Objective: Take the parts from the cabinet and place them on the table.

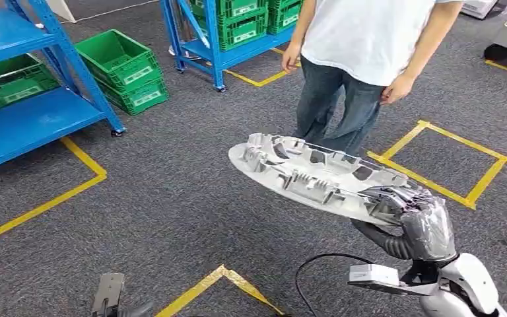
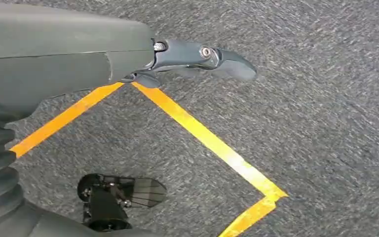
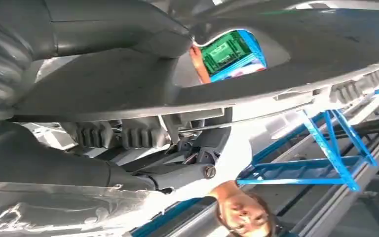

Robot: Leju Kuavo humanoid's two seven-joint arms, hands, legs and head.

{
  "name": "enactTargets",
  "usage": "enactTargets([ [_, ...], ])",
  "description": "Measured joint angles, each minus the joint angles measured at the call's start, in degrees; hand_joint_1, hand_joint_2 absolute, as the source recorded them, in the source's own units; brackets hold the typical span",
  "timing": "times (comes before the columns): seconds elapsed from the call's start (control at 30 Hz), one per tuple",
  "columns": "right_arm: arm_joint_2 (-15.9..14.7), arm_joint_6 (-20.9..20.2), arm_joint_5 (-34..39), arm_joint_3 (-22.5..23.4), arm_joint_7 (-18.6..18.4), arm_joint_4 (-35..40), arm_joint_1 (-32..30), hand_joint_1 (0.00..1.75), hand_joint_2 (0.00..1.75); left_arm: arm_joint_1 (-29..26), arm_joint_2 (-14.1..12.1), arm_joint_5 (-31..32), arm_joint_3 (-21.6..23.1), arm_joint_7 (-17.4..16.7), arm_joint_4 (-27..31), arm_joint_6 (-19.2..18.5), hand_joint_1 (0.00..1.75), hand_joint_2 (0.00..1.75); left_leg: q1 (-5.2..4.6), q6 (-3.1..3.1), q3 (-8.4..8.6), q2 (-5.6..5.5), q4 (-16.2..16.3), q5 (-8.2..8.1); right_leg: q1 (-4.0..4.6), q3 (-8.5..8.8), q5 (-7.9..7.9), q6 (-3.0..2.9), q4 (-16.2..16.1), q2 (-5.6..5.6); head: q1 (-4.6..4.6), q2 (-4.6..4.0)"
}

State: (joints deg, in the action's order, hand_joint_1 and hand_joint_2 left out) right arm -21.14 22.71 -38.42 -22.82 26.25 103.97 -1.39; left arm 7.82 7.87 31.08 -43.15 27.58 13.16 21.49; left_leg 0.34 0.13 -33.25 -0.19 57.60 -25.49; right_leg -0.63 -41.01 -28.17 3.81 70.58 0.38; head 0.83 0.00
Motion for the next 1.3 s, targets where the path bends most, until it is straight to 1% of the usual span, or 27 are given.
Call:
enactTargets([
  [0.03,0.00,0.00,-0.02,0.11,0.00,0.09,-0.02,1.75,1.75,0.01,0.05,0.00,0.02,0.00,0.00,-0.02,0.00,1.75,0.05,-0.22,0.25,0.00,0.02,-0.15,-0.04,2.87,2.42,0.00,-5.43,-0.24,0.00,0.00],
  [0.07,0.00,0.00,-0.04,0.17,0.02,0.31,-0.02,1.75,1.75,0.01,0.07,-0.02,0.02,0.00,0.00,-0.02,0.00,1.75,0.03,-0.54,0.43,0.02,0.06,-0.35,-0.10,5.21,3.37,0.05,-10.12,-0.87,0.00,0.00],
  [0.1,0.00,0.00,-0.11,0.20,0.02,0.35,0.07,1.75,1.75,0.07,0.00,-0.11,0.00,0.00,0.00,-0.04,0.00,1.75,-0.42,-0.83,0.23,0.00,0.30,-0.50,0.23,6.33,2.68,-0.18,-11.02,-0.74,0.04,0.00],
  [0.2,0.00,0.07,-0.43,0.46,-0.13,0.48,-0.21,1.75,1.75,-0.15,0.02,-0.20,0.00,-0.07,0.00,-0.04,0.00,1.75,-0.31,-1.53,0.32,0.16,-0.18,-0.10,0.39,5.77,2.91,-1.43,-10.89,-0.17,-0.15,0.00],
  [0.27,0.00,0.15,-0.55,0.85,-0.46,0.85,-0.77,1.75,1.75,-0.13,0.02,-0.15,0.02,-0.07,0.00,-0.04,0.00,1.75,-0.28,-2.18,0.05,0.12,0.52,-1.18,0.07,5.92,3.20,-2.28,-11.29,-0.12,-0.17,0.00],
  [0.3,0.00,0.17,-0.61,0.96,-0.48,1.03,-0.84,1.75,1.75,-0.13,0.09,-0.13,0.02,-0.09,0.00,-0.04,0.00,1.75,-0.32,-2.33,-1.09,0.10,3.00,-2.97,0.04,5.91,3.18,-2.68,-11.31,-0.12,-0.35,0.00],
  [0.37,0.00,0.33,-0.68,1.20,-0.55,1.22,-1.16,1.75,1.75,-0.21,0.09,-0.07,0.02,-0.13,0.00,-0.04,0.00,1.75,-0.29,-2.51,-5.62,0.11,12.73,-7.63,0.11,5.85,3.09,-2.96,-11.30,0.02,-0.26,0.00],
  [0.4,0.00,0.44,-0.68,1.27,-0.59,1.22,-1.38,1.75,1.75,-0.31,0.11,-0.02,0.02,-0.17,0.00,-0.04,0.00,1.75,-0.30,-2.53,-7.72,0.10,16.94,-9.03,0.13,5.85,3.08,-2.98,-11.30,0.16,-0.28,0.00],
  [0.43,0.00,0.50,-0.68,1.36,-0.59,1.25,-1.65,1.75,1.75,-0.41,0.20,0.04,0.02,-0.24,0.00,-0.04,0.00,1.75,-0.30,-2.50,-8.60,0.10,18.40,-8.84,0.13,5.89,3.08,-2.98,-11.29,0.36,-0.24,0.00],
  [0.5,0.00,0.52,-0.68,1.60,-0.61,1.27,-1.94,1.75,1.75,-0.50,0.22,0.09,0.04,-0.30,0.00,-0.04,0.00,1.75,-0.30,-2.30,-6.61,0.09,13.90,-4.95,0.11,6.05,3.07,-2.96,-11.29,0.98,-0.28,0.00],
  [0.57,0.00,0.52,-0.68,1.79,-0.61,1.40,-2.13,1.75,1.75,-0.48,0.22,0.11,0.05,-0.35,0.00,-0.04,0.00,1.75,-0.25,-1.92,-1.56,-0.65,3.61,0.19,0.02,6.28,3.00,-2.81,-11.29,1.55,-0.28,0.00],
  [0.6,0.00,0.52,-0.68,1.88,-0.61,1.40,-2.13,1.75,1.75,-0.46,0.22,0.13,0.04,-0.37,0.00,-0.04,0.00,1.75,-0.23,-1.78,-0.34,-1.78,0.90,0.16,0.36,6.03,2.94,-2.46,-11.06,1.85,-0.28,0.00],
  [0.67,0.00,0.68,-0.68,2.16,-0.66,1.44,-2.31,1.75,1.75,-0.46,0.29,0.13,0.07,-0.50,0.00,-0.04,0.00,1.75,-0.24,-1.66,-0.25,-1.46,0.07,-0.19,0.24,5.53,3.32,-1.74,-11.25,2.34,-0.13,0.00],
  [0.73,0.00,0.68,-0.68,2.21,-0.70,1.60,-2.68,1.75,1.75,-0.47,0.29,0.11,0.09,-0.57,0.00,-0.04,0.00,1.75,-0.25,-0.90,-0.18,-1.07,-0.21,0.07,0.07,5.63,3.59,-0.98,-11.71,2.80,-0.20,0.00],
  [0.77,-0.04,0.68,-0.68,2.27,-0.70,1.88,-2.93,1.75,1.75,-0.36,0.26,0.13,0.11,-0.57,0.00,-0.07,0.00,1.75,0.06,-0.48,0.13,-0.56,-0.71,0.33,0.01,5.16,3.05,-0.78,-11.26,2.45,-0.20,0.00],
  [0.8,-0.04,0.70,-0.70,2.29,-0.68,2.01,-2.93,1.75,1.75,-0.28,0.29,0.18,0.11,-0.57,0.00,-0.09,0.00,1.75,0.06,-0.19,0.31,-0.43,-0.82,0.28,0.14,4.47,1.68,-0.54,-9.29,1.40,0.24,0.00],
  [0.83,-0.07,0.70,-0.68,2.27,-0.70,2.10,-2.98,1.75,1.75,-0.27,0.33,0.20,0.11,-0.57,0.00,-0.11,0.00,1.75,0.06,-0.04,0.37,-0.17,-0.81,0.27,0.04,2.58,-0.42,-0.24,-5.18,0.72,0.39,0.00],
  [0.9,-0.07,0.72,-0.96,2.25,-0.70,2.23,-3.43,1.75,1.75,-0.31,0.42,0.24,0.15,-0.61,0.00,-0.26,0.00,1.75,-0.02,0.11,0.39,0.42,-0.78,0.16,0.02,-1.83,-3.89,0.10,3.82,0.18,0.37,0.00],
  [0.93,-0.07,0.72,-1.14,2.29,-0.81,2.23,-3.66,1.75,1.75,-0.32,0.42,0.24,0.13,-0.68,0.00,-0.26,0.00,1.75,-0.03,0.12,0.43,0.77,-0.77,0.13,0.02,-3.13,-4.28,0.22,6.24,0.17,0.33,0.00],
  [0.97,-0.07,0.72,-1.22,2.32,-0.90,2.23,-3.84,1.75,1.75,-0.30,0.39,0.24,0.15,-0.68,0.00,-0.24,0.00,1.75,-0.03,0.14,0.55,1.17,-0.77,0.06,0.00,-2.79,-3.10,0.24,5.33,0.12,0.35,0.00],
  [1.0,-0.07,0.72,-1.33,2.36,-1.01,2.30,-3.95,1.75,1.75,-0.25,0.44,0.24,0.15,-0.68,0.00,-0.26,0.00,1.75,-0.02,0.06,0.72,1.48,-0.76,-0.07,-0.03,-1.07,-0.90,0.21,1.77,-0.04,0.33,0.00],
  [1.07,-0.07,0.72,-1.38,2.60,-1.07,2.43,-4.17,1.75,1.75,-0.16,0.57,0.26,0.15,-0.68,0.00,-0.26,0.00,1.75,0.05,-0.38,1.16,2.04,-0.65,-0.44,-0.09,4.53,3.75,0.23,-8.70,-1.55,0.35,0.00],
  [1.1,-0.07,0.74,-1.44,2.60,-1.07,2.54,-4.11,1.75,1.75,-0.13,0.48,0.28,0.15,-0.68,0.00,-0.26,0.00,1.75,-0.38,-0.75,1.22,2.18,-0.55,-0.65,0.29,5.81,2.84,0.24,-11.11,-3.49,0.39,0.00],
  [1.13,-0.07,0.77,-1.53,2.64,-1.05,2.71,-4.12,1.75,1.75,-0.06,0.42,0.31,0.17,-0.68,0.00,-0.26,0.00,1.75,-0.64,-0.99,1.11,2.27,-0.30,-0.76,0.14,6.15,3.35,-0.66,-11.45,-2.49,0.24,0.00],
  [1.23,-0.07,0.76,-1.55,2.93,-1.14,2.75,-4.21,1.75,1.75,0.01,0.39,0.48,0.17,-0.74,0.00,-0.26,0.00,1.75,-0.57,-1.60,1.31,3.33,-0.67,-0.64,0.34,5.57,3.36,-1.68,-11.21,-1.23,0.18,0.00],
  [1.27,-0.07,0.77,-1.57,3.04,-1.14,2.86,-4.24,1.75,1.75,0.08,0.39,0.68,0.17,-0.74,0.00,-0.28,0.00,1.75,-0.47,-2.07,1.18,3.23,-0.53,-1.10,0.02,5.66,3.62,-2.16,-11.49,-0.81,0.18,0.00],
  [1.3,-0.07,0.77,-1.57,3.10,-1.16,3.06,-4.27,1.75,1.75,0.13,0.39,0.72,0.20,-0.74,0.00,-0.28,0.00,1.75,-0.40,-2.25,0.75,2.12,0.86,-2.39,0.02,5.66,3.67,-2.49,-11.50,-0.56,0.04,0.00],
])
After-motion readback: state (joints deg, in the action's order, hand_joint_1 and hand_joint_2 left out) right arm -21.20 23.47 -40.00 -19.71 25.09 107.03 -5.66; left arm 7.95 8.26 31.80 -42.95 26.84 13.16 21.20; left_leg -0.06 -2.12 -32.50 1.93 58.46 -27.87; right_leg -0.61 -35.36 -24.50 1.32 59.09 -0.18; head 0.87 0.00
